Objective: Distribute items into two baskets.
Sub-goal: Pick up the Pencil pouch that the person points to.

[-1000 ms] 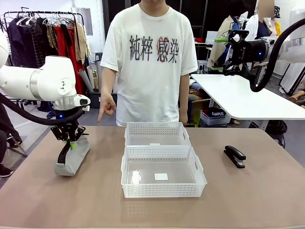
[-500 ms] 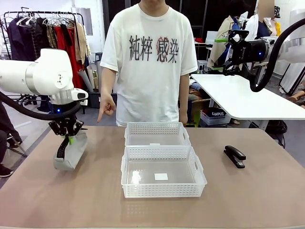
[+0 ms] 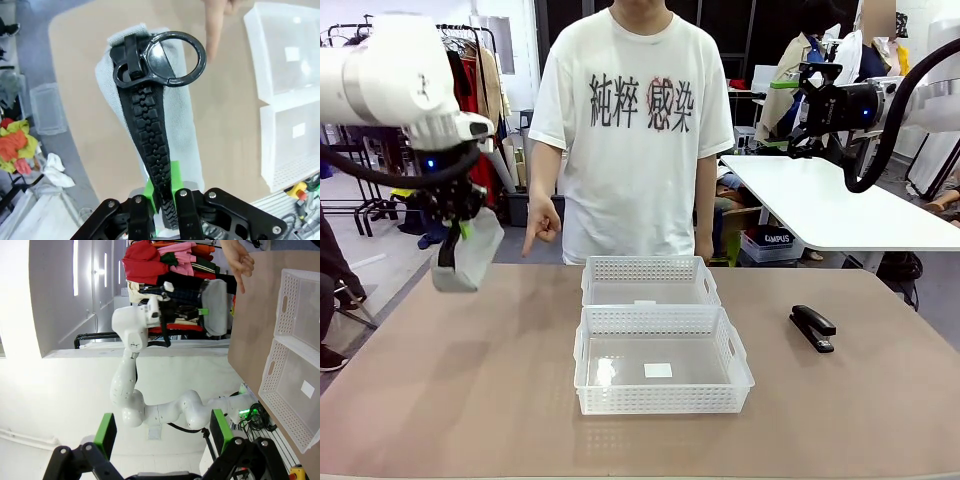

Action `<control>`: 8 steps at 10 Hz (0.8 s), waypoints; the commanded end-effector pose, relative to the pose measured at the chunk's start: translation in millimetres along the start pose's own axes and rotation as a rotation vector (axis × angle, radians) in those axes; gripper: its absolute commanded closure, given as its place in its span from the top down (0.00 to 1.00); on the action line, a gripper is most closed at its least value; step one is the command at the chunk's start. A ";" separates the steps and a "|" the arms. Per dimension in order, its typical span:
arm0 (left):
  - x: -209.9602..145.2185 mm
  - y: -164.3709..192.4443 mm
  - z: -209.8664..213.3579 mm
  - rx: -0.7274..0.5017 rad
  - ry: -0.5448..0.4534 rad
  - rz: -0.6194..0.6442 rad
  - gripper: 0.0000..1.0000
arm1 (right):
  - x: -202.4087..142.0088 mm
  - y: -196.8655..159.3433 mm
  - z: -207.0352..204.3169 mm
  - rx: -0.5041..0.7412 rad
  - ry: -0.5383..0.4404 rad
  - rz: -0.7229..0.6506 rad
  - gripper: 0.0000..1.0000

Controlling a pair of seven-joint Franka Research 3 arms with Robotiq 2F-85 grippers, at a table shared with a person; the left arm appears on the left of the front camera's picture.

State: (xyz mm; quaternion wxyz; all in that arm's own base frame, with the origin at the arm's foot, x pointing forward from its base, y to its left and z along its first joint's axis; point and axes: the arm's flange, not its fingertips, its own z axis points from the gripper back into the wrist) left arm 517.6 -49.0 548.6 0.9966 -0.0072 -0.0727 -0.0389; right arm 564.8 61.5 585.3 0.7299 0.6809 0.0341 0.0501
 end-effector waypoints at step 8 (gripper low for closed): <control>20.7 -15.7 158.0 0.060 -0.045 -0.006 0.00 | -1.0 1.9 -0.3 0.002 0.001 0.004 1.00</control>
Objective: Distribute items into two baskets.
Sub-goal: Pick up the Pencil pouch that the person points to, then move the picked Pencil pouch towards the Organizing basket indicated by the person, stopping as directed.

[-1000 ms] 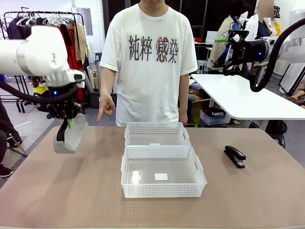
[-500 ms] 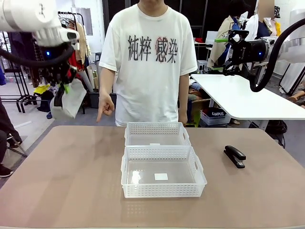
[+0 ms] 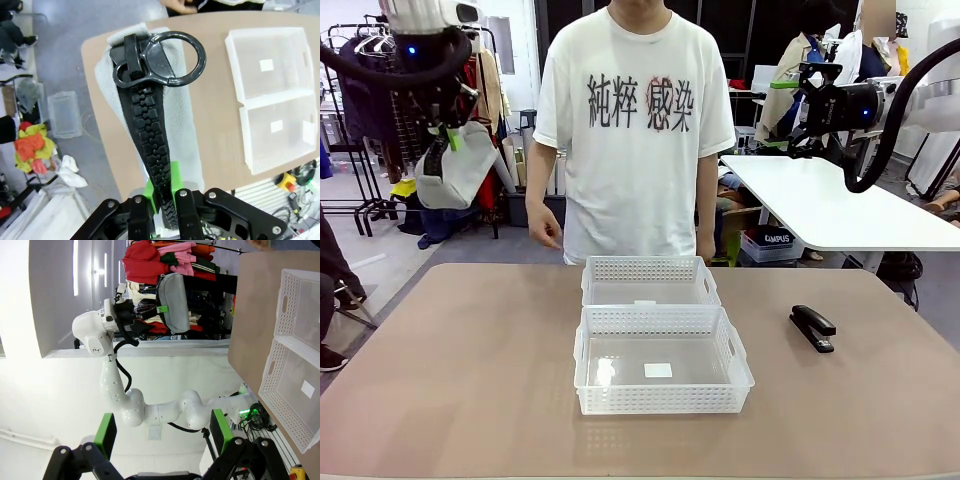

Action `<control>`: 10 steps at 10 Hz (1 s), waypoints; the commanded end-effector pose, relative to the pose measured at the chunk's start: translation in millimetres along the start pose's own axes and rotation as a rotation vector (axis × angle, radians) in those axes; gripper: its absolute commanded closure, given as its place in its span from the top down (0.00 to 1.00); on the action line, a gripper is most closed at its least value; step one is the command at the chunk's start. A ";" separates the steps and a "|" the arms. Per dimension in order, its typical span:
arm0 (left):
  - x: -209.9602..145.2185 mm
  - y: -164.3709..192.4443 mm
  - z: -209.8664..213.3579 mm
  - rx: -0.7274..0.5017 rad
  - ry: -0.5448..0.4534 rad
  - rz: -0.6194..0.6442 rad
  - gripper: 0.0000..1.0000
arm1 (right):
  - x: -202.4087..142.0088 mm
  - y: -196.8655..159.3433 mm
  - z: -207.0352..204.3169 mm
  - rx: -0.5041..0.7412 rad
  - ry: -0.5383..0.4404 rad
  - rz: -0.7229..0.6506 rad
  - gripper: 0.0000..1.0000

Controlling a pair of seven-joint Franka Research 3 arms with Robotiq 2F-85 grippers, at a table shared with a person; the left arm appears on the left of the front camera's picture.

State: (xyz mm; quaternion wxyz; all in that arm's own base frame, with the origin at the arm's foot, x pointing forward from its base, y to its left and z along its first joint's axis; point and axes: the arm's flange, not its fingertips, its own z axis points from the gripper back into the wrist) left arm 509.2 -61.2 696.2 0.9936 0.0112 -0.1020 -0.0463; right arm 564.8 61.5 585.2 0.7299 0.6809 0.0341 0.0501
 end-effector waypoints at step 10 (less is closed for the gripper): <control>2.0 -5.0 36.1 0.006 -0.005 -0.015 0.00 | -1.0 1.9 -0.3 0.002 0.001 0.004 1.00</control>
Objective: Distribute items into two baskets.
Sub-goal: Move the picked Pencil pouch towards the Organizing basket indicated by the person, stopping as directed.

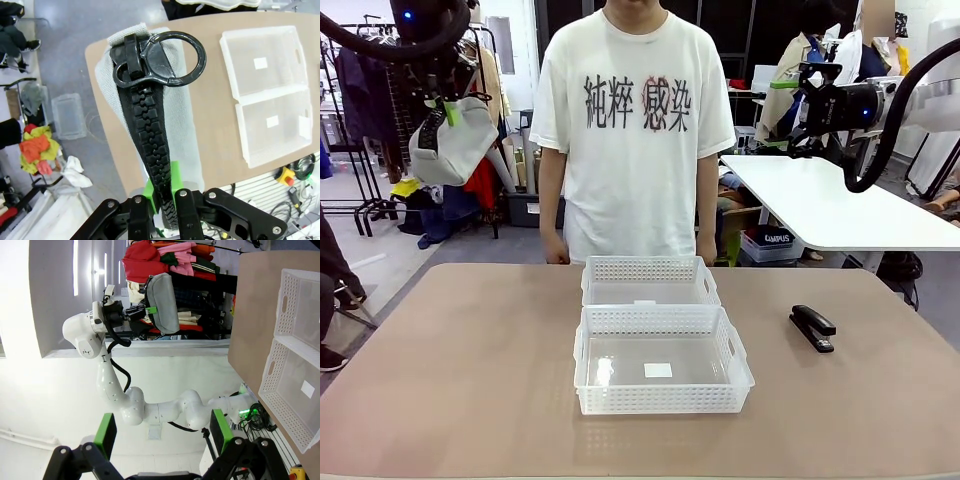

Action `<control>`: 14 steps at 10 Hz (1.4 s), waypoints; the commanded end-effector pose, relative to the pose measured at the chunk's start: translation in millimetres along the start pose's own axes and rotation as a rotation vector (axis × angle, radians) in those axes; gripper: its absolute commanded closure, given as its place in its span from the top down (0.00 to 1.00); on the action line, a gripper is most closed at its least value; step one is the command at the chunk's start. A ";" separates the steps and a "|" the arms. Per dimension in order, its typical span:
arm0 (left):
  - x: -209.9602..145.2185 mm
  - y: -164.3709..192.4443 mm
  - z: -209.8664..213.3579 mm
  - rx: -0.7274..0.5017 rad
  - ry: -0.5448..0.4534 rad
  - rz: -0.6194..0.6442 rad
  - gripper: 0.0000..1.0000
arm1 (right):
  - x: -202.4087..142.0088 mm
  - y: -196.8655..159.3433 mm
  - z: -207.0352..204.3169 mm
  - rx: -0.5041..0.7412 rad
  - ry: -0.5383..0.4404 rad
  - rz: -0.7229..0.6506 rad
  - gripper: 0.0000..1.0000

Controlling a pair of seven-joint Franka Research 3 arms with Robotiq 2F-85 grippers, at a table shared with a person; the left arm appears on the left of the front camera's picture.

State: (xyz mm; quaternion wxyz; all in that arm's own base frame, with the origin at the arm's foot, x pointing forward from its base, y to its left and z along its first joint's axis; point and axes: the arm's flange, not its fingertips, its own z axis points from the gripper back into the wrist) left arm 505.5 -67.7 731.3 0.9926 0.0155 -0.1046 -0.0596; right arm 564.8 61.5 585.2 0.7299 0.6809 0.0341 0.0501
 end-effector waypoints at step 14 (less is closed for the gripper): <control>-2.1 0.6 0.9 0.000 0.000 0.013 0.00 | -1.0 1.9 -0.3 0.002 0.001 0.004 1.00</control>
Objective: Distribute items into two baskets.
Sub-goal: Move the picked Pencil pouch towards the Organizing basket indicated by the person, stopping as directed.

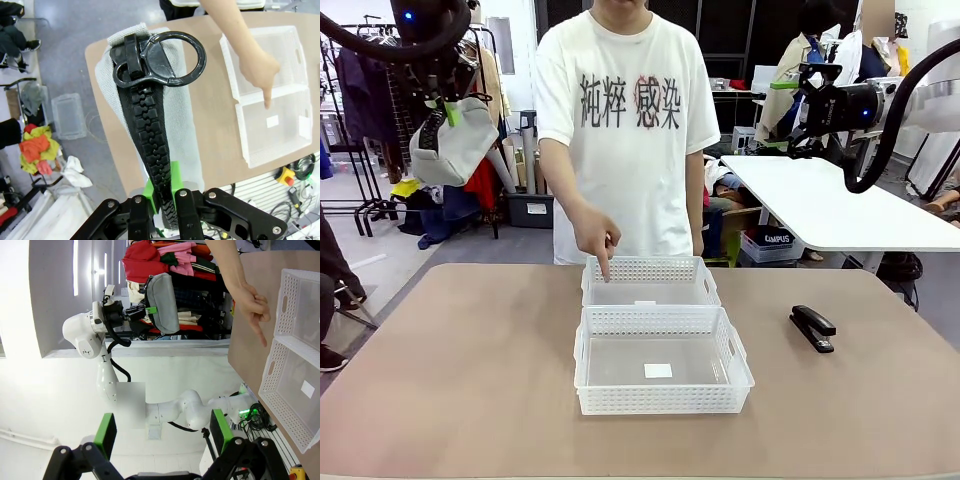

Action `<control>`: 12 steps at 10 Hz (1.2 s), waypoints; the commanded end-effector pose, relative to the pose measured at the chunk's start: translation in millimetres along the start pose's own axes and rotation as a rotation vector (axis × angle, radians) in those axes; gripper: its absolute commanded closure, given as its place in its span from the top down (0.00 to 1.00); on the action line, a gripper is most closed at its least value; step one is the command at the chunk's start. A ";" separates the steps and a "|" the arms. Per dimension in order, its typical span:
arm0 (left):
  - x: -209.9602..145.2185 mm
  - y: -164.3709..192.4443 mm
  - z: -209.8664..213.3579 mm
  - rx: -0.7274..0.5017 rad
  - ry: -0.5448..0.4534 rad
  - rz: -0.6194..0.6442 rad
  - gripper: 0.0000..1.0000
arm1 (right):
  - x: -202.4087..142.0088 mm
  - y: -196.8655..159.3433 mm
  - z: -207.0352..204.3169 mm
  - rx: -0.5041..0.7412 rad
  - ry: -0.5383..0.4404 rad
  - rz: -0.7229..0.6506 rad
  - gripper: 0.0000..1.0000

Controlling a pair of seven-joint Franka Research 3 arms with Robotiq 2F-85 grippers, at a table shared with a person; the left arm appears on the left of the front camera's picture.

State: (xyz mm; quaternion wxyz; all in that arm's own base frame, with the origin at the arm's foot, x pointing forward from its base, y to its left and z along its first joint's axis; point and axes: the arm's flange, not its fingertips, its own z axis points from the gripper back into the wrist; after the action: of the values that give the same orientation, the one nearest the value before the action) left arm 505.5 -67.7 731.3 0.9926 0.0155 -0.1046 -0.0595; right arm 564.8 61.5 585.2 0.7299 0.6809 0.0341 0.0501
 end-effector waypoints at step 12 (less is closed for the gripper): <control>-6.4 -29.4 13.1 0.083 0.019 -0.319 0.00 | -1.0 1.9 -0.3 0.002 0.001 0.004 1.00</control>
State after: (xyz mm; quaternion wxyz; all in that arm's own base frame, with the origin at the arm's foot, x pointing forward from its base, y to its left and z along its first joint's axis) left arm 496.9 -90.1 732.5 0.9833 0.0408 -0.0869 -0.1548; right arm 564.8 61.5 585.2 0.7299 0.6809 0.0341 0.0501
